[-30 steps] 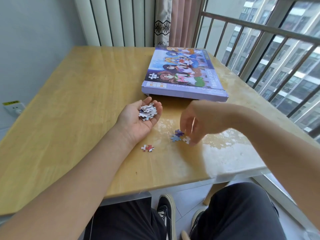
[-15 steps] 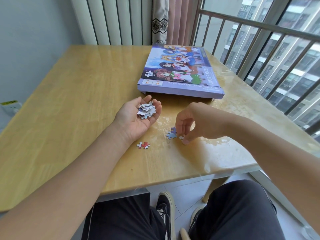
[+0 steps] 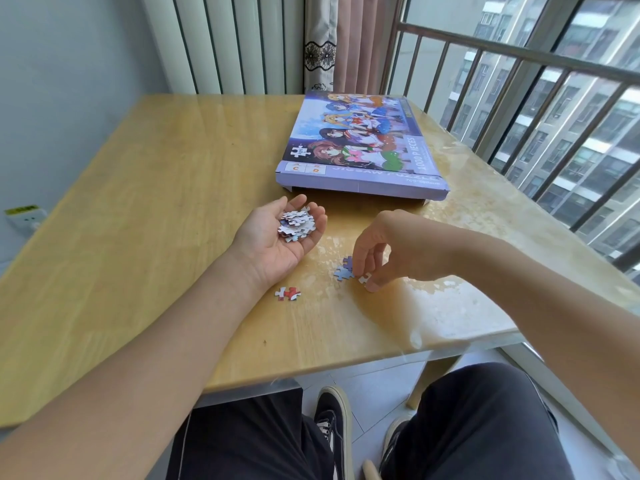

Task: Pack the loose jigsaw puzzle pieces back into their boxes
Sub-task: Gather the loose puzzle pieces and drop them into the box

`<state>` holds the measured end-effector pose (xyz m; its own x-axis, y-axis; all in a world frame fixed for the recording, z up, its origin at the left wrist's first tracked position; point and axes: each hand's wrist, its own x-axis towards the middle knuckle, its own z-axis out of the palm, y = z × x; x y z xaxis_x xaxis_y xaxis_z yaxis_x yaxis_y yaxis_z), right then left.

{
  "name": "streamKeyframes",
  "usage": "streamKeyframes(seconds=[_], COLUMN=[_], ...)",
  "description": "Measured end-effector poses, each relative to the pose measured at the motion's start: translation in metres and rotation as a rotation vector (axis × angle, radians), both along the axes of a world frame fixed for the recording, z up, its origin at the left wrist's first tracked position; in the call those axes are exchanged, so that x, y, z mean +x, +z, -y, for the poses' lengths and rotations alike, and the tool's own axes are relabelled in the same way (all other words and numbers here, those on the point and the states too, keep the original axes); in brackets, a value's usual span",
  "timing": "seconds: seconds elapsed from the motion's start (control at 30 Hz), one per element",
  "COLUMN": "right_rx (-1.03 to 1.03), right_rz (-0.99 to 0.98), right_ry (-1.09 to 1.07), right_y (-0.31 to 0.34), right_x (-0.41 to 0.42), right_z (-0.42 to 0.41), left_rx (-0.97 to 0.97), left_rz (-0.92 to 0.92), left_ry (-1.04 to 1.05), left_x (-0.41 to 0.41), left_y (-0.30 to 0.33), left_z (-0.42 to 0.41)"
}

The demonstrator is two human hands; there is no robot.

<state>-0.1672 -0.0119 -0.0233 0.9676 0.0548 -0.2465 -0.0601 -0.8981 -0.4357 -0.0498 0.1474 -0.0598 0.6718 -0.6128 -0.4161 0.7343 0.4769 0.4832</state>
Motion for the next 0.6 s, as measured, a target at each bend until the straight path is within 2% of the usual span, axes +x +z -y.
streamKeyframes(seconds=[0.33, 0.6], right_rx=[-0.161, -0.133], right_rz=[-0.093, -0.032], right_ry=[0.120, 0.121], right_y=[0.0086, 0.0047], right_x=[0.0094, 0.0032], right_z=[-0.0098, -0.0058], left_rx=[0.008, 0.013], left_rz=[0.006, 0.003], left_ry=[0.011, 0.006], left_x=[-0.0003, -0.0005], left_y=[0.0005, 0.0002], left_z=[-0.0007, -0.0021])
